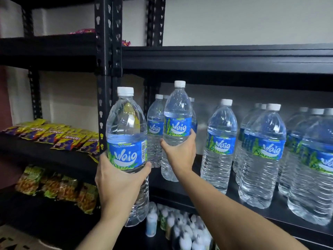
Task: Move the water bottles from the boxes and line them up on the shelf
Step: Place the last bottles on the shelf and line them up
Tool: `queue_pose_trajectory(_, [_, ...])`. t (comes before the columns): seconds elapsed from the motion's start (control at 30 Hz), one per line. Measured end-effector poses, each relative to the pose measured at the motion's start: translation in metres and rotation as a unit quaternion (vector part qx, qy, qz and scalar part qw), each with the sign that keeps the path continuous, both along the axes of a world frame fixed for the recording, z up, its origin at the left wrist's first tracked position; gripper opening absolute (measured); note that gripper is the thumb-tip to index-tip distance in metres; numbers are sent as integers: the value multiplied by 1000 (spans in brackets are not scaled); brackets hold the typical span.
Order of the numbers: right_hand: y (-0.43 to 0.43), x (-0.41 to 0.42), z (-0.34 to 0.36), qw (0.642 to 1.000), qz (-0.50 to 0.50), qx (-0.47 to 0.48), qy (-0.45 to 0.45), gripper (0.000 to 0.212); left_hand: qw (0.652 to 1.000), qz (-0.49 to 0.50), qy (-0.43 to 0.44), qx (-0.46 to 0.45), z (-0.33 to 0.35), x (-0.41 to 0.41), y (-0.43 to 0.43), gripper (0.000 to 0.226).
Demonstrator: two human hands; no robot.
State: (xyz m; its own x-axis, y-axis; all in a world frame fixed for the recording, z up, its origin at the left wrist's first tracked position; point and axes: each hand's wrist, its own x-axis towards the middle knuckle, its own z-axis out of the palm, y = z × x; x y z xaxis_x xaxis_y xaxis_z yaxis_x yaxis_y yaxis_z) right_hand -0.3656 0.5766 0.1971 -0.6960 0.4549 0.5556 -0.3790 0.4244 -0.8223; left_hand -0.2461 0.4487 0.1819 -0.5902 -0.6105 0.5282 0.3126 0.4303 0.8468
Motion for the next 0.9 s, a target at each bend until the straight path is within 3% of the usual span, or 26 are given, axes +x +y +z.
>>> queue_pose_trajectory(0.47, [-6,-23,-36,999,-48,-11,-8,105,1000,3,3,-8,-8,-13,-8,77])
queue_pose_trajectory(0.9, [6,-19,-42,999,-6,25,-26,107,1000,-12,3,-19,-3,-16,2,74])
